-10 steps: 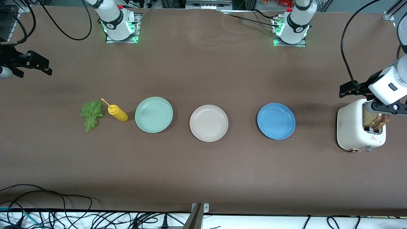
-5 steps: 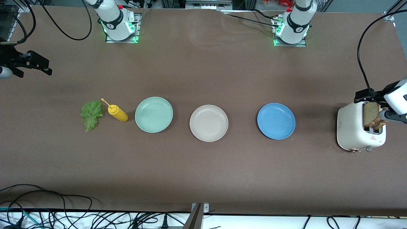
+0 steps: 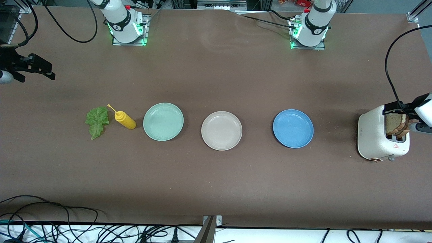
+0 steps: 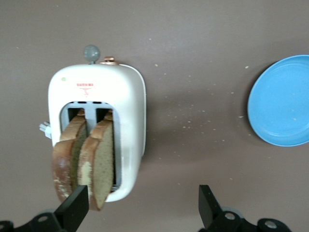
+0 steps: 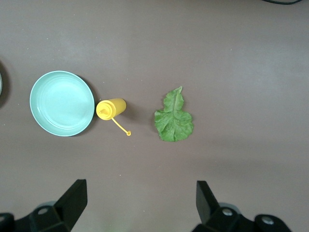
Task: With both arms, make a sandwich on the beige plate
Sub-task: 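Move the left gripper over the toaster and lower onto the bread, then close the left gripper on the outer toast slice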
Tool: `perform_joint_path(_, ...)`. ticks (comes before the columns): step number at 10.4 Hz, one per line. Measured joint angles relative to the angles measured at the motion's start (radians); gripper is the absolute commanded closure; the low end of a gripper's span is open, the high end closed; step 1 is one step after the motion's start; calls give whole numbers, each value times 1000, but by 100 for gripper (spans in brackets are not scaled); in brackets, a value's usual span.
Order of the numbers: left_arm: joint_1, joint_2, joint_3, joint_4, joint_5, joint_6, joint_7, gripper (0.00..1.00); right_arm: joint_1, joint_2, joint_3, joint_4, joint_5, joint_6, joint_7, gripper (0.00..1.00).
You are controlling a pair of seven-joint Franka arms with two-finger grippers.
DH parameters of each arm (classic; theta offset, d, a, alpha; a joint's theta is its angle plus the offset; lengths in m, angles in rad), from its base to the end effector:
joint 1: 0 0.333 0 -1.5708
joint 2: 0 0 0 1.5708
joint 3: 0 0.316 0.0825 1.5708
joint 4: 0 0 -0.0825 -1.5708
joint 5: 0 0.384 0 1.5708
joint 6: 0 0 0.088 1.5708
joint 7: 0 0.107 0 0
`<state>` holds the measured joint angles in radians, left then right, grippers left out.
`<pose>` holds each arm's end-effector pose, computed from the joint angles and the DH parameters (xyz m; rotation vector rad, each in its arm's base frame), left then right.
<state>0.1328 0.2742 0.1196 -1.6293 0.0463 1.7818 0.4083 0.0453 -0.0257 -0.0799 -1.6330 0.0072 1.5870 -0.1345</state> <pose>0.6098 0.1545 0.4519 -3.0887 0.2644 0.2149 0.5466 -0.0187 0.6106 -3.1266 -0.1561 0.0306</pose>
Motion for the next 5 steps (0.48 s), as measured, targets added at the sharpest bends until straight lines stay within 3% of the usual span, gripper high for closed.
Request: perform_joint_path(5,47,0,-1,-110,0,135,54,0,0,0,0,0,0,0,0,0)
